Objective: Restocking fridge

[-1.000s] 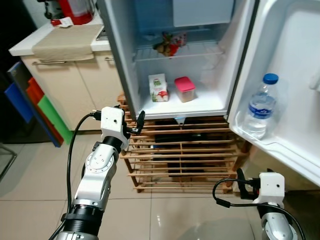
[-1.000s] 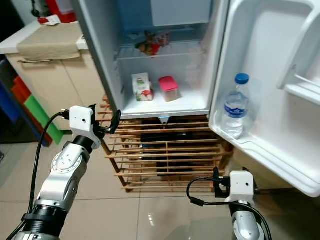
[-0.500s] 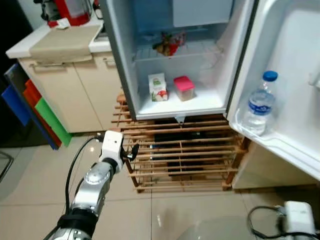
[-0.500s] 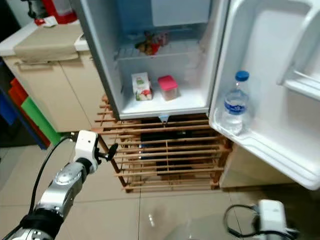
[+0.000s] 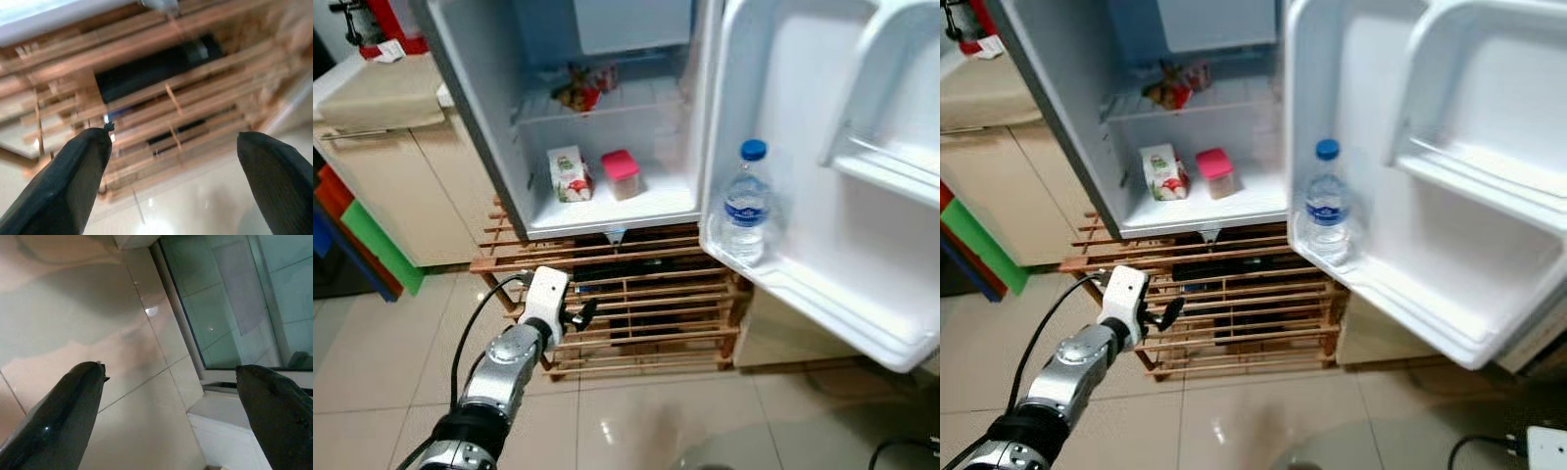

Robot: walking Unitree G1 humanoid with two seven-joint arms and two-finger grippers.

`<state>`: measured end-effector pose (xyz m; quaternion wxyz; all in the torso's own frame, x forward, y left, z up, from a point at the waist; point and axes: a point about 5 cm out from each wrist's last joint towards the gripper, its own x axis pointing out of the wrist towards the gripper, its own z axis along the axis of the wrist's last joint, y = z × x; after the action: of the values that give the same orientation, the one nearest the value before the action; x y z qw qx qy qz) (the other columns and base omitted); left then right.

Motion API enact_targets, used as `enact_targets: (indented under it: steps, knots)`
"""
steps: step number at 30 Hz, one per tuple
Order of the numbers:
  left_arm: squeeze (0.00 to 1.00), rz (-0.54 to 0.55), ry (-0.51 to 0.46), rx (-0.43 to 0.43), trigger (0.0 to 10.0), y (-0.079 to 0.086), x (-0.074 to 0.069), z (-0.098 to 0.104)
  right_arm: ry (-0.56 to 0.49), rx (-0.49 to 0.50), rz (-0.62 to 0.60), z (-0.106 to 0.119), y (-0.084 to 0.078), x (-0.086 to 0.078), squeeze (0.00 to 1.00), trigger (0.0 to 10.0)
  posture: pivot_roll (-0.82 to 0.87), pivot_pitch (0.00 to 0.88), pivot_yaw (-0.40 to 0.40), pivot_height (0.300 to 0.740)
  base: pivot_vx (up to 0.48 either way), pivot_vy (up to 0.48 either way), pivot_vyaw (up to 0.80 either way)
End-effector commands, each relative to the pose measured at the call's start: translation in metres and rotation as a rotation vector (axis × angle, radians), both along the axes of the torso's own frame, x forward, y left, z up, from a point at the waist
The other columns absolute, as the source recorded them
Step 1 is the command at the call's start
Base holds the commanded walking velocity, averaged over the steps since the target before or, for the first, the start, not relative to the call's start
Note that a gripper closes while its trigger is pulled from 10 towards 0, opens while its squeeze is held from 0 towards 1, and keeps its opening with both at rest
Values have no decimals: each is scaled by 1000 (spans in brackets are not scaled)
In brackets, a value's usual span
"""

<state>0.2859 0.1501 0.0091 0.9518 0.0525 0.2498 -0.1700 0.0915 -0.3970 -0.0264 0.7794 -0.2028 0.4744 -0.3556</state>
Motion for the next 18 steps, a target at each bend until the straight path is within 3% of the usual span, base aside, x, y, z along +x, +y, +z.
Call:
enact_targets:
  steps: [1,4,6,7,8,10,11,12,13,14,18]
  knots:
    - [0,24,53,53,10000,12,-1,-5,-5,8,-33,0,-1,0,0,10000,-183,0,122,740,0,0,0]
    - [0,31,181,126,10000,23,-11,-22,-67,-76,-82,16,-16,4,0,10000,-185,0,124,740,0,0,0]
    - [0,21,227,164,10000,28,-15,-28,-107,-137,-99,27,-25,9,0,10000,-186,0,125,740,0,0,0]
    - [0,-31,273,248,10000,32,-23,-36,-161,-211,-114,43,-36,17,0,10000,-186,0,125,740,0,0,0]
    - [0,-31,273,248,10000,32,-23,-36,-161,-211,-114,43,-36,17,0,10000,-186,0,125,740,0,0,0]
    - [0,-191,331,429,10000,40,-36,-48,-225,-298,-128,63,-47,29,0,10000,-188,0,130,740,0,0,0]
    - [0,-191,331,429,10000,40,-36,-48,-225,-298,-128,63,-47,29,0,10000,-188,0,130,740,0,0,0]
    - [0,-280,344,528,10000,44,-44,-53,-252,-319,-135,70,-51,33,0,10000,-188,0,130,740,0,0,0]
    - [0,-408,376,690,10000,55,-59,-63,-298,-344,-146,79,-55,40,0,10000,-190,0,130,740,0,0,0]
    - [0,-446,399,738,10000,59,-65,-67,-318,-347,-150,83,-56,43,0,10000,-190,0,130,740,0,0,0]
    - [0,-470,479,735,10000,64,-82,-77,-410,-304,-124,89,-53,58,0,10000,-204,0,136,740,0,0,0]
